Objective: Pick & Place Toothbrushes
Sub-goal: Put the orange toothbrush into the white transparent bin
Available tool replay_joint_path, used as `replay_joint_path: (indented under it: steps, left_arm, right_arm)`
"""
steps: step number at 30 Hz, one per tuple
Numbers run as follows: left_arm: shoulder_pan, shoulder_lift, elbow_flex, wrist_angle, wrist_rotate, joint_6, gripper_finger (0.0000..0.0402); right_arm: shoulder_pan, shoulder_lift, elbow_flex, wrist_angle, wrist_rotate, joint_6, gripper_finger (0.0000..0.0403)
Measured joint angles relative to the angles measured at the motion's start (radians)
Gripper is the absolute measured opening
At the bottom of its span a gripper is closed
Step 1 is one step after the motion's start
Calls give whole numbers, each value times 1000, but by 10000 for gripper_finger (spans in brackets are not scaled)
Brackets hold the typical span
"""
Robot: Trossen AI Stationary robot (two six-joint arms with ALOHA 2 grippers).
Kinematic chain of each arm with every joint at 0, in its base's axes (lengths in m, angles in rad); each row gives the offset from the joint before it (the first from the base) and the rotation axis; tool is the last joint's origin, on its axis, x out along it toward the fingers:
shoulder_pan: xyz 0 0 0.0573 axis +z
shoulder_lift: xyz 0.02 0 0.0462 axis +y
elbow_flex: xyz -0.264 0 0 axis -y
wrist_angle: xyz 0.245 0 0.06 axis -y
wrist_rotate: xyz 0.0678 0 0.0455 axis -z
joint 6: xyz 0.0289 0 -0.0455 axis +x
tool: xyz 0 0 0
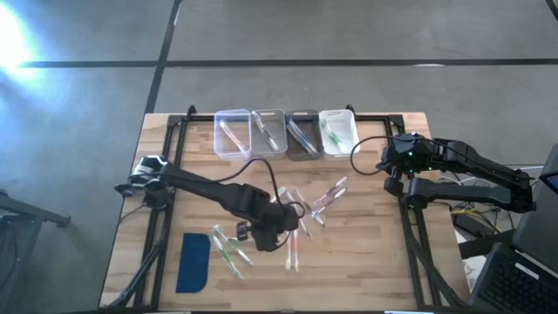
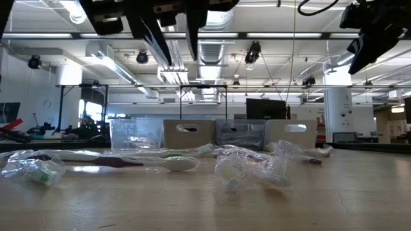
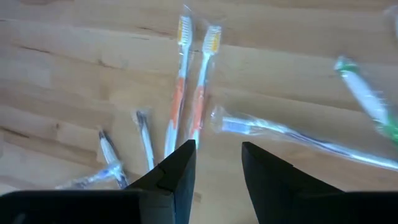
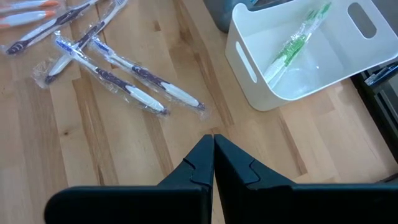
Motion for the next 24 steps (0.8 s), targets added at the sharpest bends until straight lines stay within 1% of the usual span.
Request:
replay_joint_path:
  steps: [8, 11, 14, 19, 24]
  left_arm:
    - [0, 0, -121, 225, -1, 16, 135]
    - [2, 0, -178, 338, -2, 15, 135]
    - [2, 0, -215, 381, -3, 12, 135]
    - [2, 20, -229, 412, -3, 11, 135]
    - [3, 78, -188, 437, -3, 5, 135]
  right_arm:
    - [0, 0, 0, 0, 0, 0, 8]
    - [0, 0, 0, 0, 0, 0, 8]
    - [0, 0, 0, 0, 0, 0, 8]
    - [0, 0, 0, 0, 0, 0, 8]
    - [0, 0, 0, 0, 0, 0, 8]
